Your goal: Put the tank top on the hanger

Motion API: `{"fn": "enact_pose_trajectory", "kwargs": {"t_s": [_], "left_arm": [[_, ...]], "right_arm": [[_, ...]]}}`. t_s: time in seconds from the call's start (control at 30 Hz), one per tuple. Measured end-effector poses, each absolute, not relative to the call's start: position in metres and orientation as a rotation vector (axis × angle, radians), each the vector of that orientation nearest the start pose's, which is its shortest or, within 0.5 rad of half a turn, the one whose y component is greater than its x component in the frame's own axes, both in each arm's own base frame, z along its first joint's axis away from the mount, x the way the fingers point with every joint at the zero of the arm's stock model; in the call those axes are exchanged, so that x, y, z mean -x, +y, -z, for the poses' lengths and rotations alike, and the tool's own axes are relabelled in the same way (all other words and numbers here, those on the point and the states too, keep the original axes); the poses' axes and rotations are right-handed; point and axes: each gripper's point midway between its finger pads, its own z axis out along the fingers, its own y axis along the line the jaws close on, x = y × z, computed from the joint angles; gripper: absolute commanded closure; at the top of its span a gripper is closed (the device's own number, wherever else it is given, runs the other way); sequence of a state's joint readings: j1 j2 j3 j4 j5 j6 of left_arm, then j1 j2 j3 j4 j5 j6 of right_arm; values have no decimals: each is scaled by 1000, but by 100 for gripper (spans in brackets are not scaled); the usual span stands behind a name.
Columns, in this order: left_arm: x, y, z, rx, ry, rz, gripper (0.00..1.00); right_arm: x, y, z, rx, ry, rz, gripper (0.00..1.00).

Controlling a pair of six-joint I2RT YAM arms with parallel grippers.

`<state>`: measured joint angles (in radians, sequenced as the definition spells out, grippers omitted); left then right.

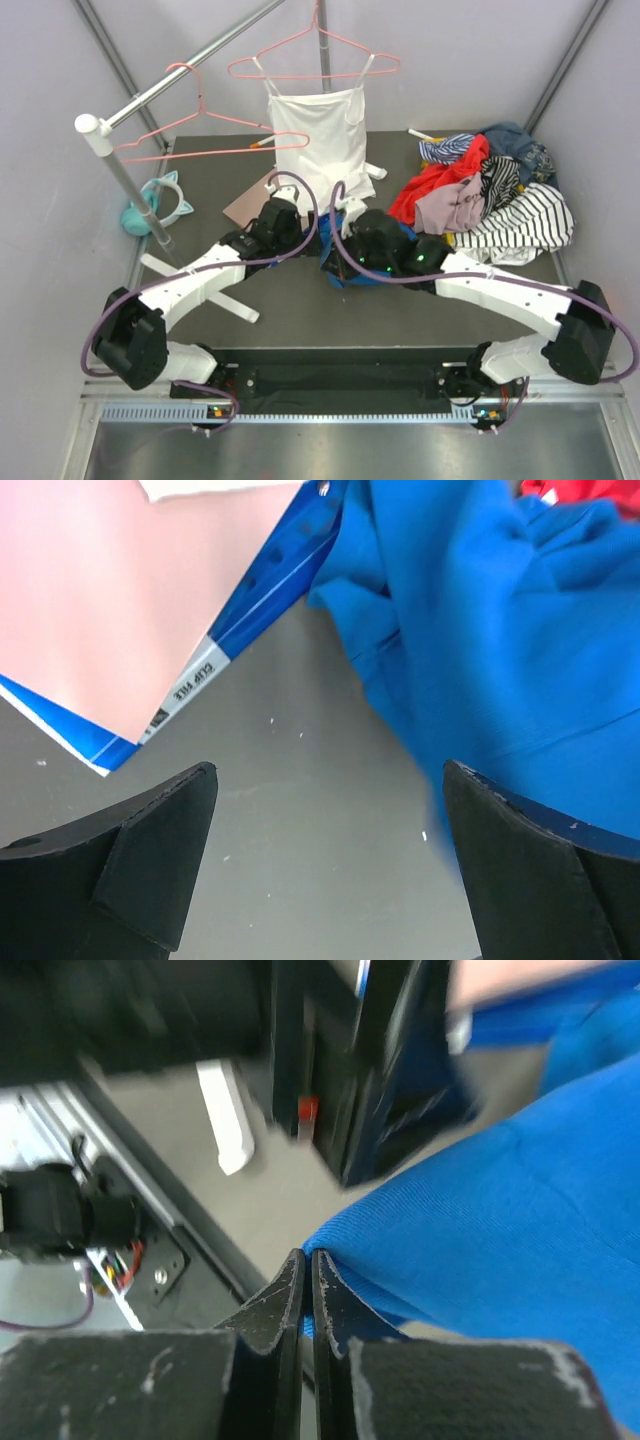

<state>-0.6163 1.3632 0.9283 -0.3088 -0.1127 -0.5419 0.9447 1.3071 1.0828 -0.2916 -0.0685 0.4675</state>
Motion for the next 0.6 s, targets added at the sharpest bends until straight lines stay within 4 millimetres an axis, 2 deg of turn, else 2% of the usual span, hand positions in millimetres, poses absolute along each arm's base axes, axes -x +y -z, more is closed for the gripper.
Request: {"fn": "enact_pose_trajectory", "kwargs": {"t_s": [0.03,0.07,0.1,0.2,0.33,0.4,0.47,0.5,0.6], "left_arm": [[-305,-217,-130,-30,2343,455,1],[-304,-215,-131,-31,2340,448,1],[-303,-213,-132,-28,2340,442,1],[-299,-203,-132,-9,2331,404,1],[-283,-182,-124,35,2339,347,4],[-278,-178,-118,60,2348,347,6],[-274,-180,-109,80,2370,360,6],[-273,-183,-104,93,2385,371,5],[-270,-202,-89,89,2422,405,5]], "right_arm": [[-203,348,-206,579,2173,-900,90],[-197,353,-194,586,2203,-900,79],[-192,356,-184,588,2231,-895,57],[-191,357,-170,565,2272,-858,30],[-214,334,-175,468,2261,-734,27],[-237,306,-184,361,2249,-671,27],[-267,267,-196,208,2212,-614,27],[-289,234,-201,91,2186,-568,27],[-327,163,-198,-114,2154,-403,27]]}}
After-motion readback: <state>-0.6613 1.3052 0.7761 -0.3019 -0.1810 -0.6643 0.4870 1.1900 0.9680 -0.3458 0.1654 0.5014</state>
